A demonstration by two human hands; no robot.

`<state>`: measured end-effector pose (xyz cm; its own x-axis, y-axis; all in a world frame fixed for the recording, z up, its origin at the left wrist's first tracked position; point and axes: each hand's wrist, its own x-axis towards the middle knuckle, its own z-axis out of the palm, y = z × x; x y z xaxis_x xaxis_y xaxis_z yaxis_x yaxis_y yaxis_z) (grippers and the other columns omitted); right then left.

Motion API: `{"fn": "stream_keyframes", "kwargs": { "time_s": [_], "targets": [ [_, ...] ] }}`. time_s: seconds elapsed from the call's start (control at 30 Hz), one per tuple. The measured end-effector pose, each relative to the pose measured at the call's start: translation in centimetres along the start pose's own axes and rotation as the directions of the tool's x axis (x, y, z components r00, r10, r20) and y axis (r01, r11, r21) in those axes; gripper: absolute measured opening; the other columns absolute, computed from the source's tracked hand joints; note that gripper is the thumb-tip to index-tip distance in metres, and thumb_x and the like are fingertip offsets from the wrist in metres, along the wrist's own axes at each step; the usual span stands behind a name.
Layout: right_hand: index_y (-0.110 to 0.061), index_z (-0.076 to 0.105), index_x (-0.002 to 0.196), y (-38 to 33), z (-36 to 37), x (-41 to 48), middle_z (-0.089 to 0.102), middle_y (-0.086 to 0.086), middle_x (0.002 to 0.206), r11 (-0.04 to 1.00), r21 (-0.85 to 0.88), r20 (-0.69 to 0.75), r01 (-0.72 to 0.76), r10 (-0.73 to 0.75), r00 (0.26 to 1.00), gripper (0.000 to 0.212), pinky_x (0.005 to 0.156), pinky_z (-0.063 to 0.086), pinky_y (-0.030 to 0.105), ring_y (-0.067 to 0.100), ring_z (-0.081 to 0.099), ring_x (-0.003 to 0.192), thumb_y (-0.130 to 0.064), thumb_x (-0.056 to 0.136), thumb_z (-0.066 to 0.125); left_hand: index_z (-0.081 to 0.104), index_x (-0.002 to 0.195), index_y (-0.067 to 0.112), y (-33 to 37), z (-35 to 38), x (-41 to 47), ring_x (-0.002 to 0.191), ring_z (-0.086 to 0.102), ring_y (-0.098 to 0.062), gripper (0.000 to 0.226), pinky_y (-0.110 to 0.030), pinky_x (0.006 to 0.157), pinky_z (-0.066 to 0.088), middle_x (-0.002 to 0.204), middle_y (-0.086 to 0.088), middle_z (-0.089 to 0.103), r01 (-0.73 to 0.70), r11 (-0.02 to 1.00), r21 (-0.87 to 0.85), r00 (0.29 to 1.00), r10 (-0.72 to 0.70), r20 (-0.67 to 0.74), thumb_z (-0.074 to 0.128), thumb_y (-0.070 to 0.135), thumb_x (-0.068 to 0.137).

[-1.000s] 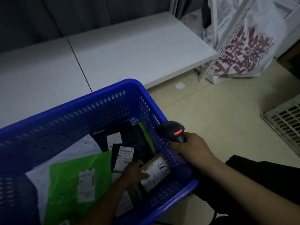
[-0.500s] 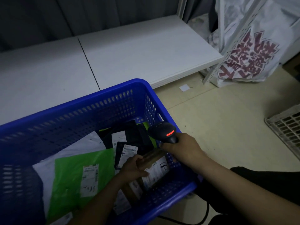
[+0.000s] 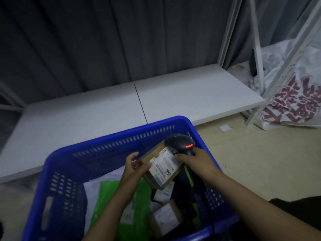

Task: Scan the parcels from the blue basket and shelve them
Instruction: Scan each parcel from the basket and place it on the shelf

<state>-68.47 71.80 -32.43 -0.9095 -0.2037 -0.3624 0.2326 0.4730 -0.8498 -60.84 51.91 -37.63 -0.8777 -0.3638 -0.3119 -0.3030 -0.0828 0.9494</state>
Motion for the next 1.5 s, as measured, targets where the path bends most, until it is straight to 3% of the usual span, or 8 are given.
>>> {"fn": "stream_keyframes", "kwargs": {
  "time_s": [0.2,0.3,0.53,0.67,0.83,1.0,1.17,1.5],
  "targets": [
    [-0.018,0.071,0.088,-3.0,1.5,-0.3,0.074,0.001,0.085,0.980,0.193,0.045,0.056,-0.066,0.997,0.011,0.079,0.054,0.037,0.016,0.069,0.082,-0.023,0.080,0.074,0.040,0.125,0.017,4.1,-1.9,-1.3,0.085,0.061,-0.008,0.035,-0.022,0.069,0.050,0.099,0.006,0.061,-0.075,0.997,-0.033,0.988,0.070,-0.140,0.057,0.016,0.094],
    [-0.016,0.074,0.089,-4.1,2.1,-0.4,0.076,0.004,0.085,0.955,0.291,0.069,0.052,-0.075,0.995,0.012,0.084,0.056,0.045,0.023,0.071,0.085,-0.024,0.080,0.073,0.041,0.135,0.015,4.7,-2.8,-1.7,0.099,0.067,-0.020,0.060,-0.038,0.086,0.055,0.121,-0.008,0.064,-0.066,0.993,-0.101,0.984,0.048,-0.174,0.067,0.038,0.086],
    [-0.007,0.071,0.096,-5.7,3.4,-0.5,0.075,0.012,0.085,0.860,0.510,0.134,-0.023,-0.053,0.990,0.014,0.074,0.055,0.038,0.023,0.068,0.074,-0.017,0.086,0.069,-0.020,0.143,0.053,4.4,-4.8,-3.2,0.125,0.051,-0.020,0.118,-0.046,0.102,0.046,0.138,0.012,0.047,-0.014,1.000,0.003,0.996,0.014,0.085,0.074,0.017,0.082],
    [-0.007,0.068,0.103,-6.2,4.2,-0.8,0.075,0.012,0.098,0.812,0.573,0.213,-0.113,-0.014,0.977,0.017,0.068,0.059,0.027,0.022,0.071,0.088,-0.014,0.088,0.068,0.010,0.148,0.051,5.0,-5.3,-2.9,0.116,0.055,-0.007,0.098,-0.034,0.094,0.052,0.134,0.015,0.053,-0.134,0.986,0.102,0.985,0.144,-0.097,0.074,0.016,0.083],
    [-0.010,0.068,0.104,-6.8,4.4,-0.8,0.074,0.012,0.100,0.868,0.491,0.267,-0.079,-0.064,0.961,0.018,0.076,0.061,0.034,0.021,0.071,0.093,-0.015,0.087,0.069,0.026,0.145,0.045,6.4,-6.8,-2.2,0.101,0.055,0.002,0.085,-0.010,0.062,0.051,0.120,0.016,0.054,-0.224,0.950,0.219,0.947,0.265,-0.182,0.073,0.011,0.083],
    [-0.016,0.064,0.093,-7.7,4.0,-1.2,0.067,0.015,0.063,0.972,0.167,0.296,0.163,-0.207,0.932,0.010,0.052,0.054,0.029,0.019,0.061,0.050,-0.022,0.087,0.069,0.037,0.144,0.034,8.4,-11.5,-1.2,0.104,0.058,-0.006,0.085,-0.016,0.069,0.054,0.126,0.008,0.056,-0.156,0.899,0.410,0.963,0.230,-0.139,0.083,0.026,0.072],
    [-0.015,0.065,0.091,-8.7,3.9,-1.8,0.061,0.010,0.055,0.929,-0.015,0.442,0.369,-0.325,0.836,0.008,0.052,0.051,0.027,0.015,0.056,0.042,-0.021,0.087,0.069,0.048,0.136,0.035,8.9,-15.7,-1.4,0.106,0.064,-0.009,0.094,-0.023,0.080,0.056,0.119,0.009,0.065,-0.105,0.849,0.518,0.986,0.157,-0.057,0.086,0.055,0.052],
    [-0.007,0.067,0.094,-9.0,4.2,-2.4,0.059,-0.001,0.046,0.898,-0.137,0.519,0.418,-0.295,0.803,0.016,0.051,0.052,0.028,0.010,0.055,0.038,-0.020,0.086,0.070,0.045,0.139,0.029,8.0,-17.6,-1.8,0.102,0.065,-0.004,0.071,-0.024,0.080,0.056,0.114,0.008,0.066,-0.081,0.855,0.512,0.994,0.105,-0.017,0.078,0.018,0.077]
  ]
}}
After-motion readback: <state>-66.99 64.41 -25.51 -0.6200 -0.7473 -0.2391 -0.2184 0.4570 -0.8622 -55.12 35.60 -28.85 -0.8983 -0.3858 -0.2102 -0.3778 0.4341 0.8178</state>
